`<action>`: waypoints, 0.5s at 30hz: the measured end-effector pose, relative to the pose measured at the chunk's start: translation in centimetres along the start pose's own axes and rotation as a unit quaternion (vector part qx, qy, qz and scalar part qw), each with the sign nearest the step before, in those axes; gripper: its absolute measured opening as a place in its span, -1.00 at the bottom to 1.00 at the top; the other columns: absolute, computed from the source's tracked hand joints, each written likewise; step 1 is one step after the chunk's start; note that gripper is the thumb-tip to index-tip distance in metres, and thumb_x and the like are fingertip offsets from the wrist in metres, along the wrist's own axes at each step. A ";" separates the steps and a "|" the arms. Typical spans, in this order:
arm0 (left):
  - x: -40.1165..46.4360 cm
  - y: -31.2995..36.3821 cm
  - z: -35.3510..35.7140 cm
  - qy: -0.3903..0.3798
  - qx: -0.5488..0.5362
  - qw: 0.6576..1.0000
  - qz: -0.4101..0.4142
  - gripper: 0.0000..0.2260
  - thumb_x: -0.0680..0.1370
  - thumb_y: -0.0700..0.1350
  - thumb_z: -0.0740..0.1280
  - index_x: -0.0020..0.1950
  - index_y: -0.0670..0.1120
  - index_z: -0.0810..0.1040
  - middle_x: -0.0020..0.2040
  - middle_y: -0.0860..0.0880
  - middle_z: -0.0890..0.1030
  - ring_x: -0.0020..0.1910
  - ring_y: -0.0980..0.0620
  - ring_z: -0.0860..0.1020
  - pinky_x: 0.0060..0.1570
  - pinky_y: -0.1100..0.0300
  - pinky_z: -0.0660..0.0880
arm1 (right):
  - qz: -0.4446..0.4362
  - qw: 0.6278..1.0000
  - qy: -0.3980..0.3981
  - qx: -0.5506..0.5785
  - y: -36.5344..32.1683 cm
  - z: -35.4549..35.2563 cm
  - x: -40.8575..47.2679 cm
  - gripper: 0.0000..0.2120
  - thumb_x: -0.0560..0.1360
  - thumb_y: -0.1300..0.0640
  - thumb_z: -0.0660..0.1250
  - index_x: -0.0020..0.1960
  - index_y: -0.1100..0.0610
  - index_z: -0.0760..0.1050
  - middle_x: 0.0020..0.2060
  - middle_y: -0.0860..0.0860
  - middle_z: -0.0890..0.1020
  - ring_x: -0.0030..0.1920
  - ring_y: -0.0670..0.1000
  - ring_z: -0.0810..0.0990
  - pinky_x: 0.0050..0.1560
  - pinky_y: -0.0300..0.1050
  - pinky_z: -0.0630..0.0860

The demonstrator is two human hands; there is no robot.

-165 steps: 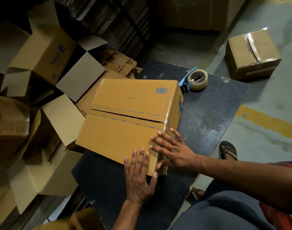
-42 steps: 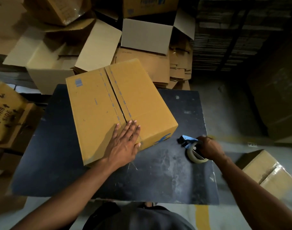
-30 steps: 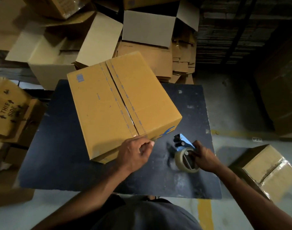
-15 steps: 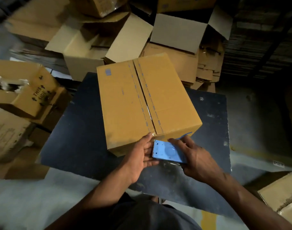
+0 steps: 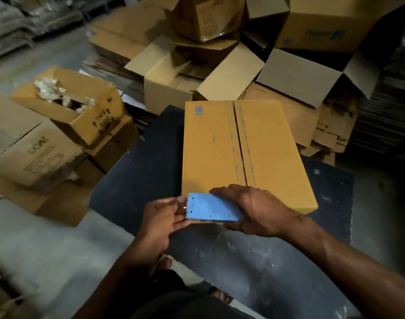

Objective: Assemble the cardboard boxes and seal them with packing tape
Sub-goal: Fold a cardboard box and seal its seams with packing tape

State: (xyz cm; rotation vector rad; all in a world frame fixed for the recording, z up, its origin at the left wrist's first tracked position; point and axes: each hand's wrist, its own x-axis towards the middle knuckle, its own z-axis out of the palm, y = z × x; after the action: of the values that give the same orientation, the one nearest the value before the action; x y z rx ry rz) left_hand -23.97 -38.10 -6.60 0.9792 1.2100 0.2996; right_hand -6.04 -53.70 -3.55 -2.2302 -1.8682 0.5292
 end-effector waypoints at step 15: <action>3.2 -4.5 -3.9 0.064 -0.053 0.996 0.023 -0.79 0.53 -0.17 0.54 0.06 -0.28 0.66 -0.12 -0.25 0.74 -0.14 -0.15 0.75 -0.21 0.15 0.69 | 0.026 0.984 -0.085 -0.157 1.6 -1.0 0.5 -0.23 0.44 -0.23 0.50 0.54 -0.15 0.24 0.22 -0.07 0.56 0.19 0.06 0.59 0.04 -0.02 0.50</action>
State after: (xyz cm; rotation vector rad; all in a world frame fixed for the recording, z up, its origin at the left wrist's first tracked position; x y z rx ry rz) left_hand -27.55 -36.71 -12.24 0.9086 1.2757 0.4644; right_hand -4.08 -53.44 -3.27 -2.5077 -2.1100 0.4742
